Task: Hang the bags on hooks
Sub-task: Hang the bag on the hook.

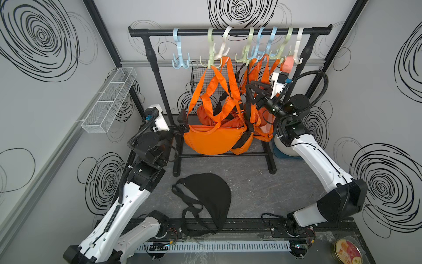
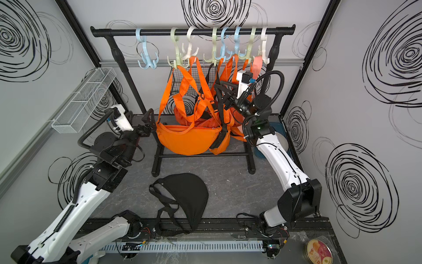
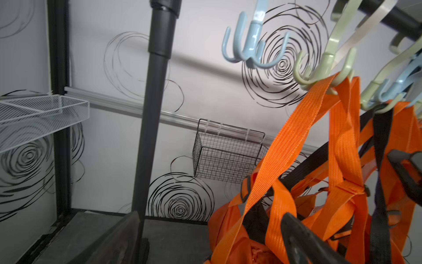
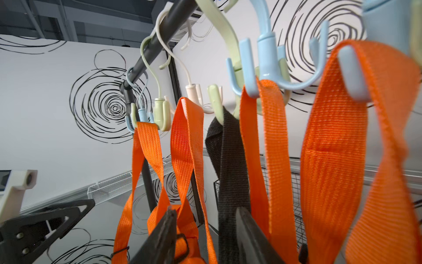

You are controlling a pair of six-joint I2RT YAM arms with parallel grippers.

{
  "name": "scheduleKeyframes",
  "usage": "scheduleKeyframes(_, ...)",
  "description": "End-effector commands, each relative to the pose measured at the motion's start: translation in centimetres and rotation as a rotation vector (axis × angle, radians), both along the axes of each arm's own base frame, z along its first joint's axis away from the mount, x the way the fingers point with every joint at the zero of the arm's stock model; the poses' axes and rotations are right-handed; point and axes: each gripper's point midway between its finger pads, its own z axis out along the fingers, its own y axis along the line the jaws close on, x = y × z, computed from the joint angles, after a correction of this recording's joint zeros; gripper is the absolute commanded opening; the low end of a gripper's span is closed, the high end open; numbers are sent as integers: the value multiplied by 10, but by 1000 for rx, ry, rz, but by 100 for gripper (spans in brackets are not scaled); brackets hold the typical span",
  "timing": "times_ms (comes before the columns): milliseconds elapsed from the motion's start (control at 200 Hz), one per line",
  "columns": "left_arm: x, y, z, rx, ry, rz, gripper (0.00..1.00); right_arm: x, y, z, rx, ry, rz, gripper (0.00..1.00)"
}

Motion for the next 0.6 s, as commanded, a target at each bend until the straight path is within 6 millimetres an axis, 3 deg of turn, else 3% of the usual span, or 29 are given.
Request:
scheduleKeyframes(0, -2, 27, -28, -46, 49, 127, 99, -30, 1, 20, -27, -58, -24, 57)
scheduleKeyframes(125, -8, 49, -61, -95, 74, 225, 99, -61, 19, 15, -103, -91, -43, 67)
scheduleKeyframes(235, -19, 68, -76, -131, 55, 310, 99, -99, 54, -19, -212, -85, 52, 70)
scheduleKeyframes(360, -36, 92, -85, -184, 17, 430, 99, -156, 97, -93, -360, -17, 252, 72)
scheduleKeyframes(460, -45, 102, -95, -234, -12, 480, 99, -203, 127, -163, -513, 93, 454, 71)
scheduleKeyframes(595, -50, 108, -97, -271, -31, 500, 99, -253, 154, -261, -758, 266, 623, 68)
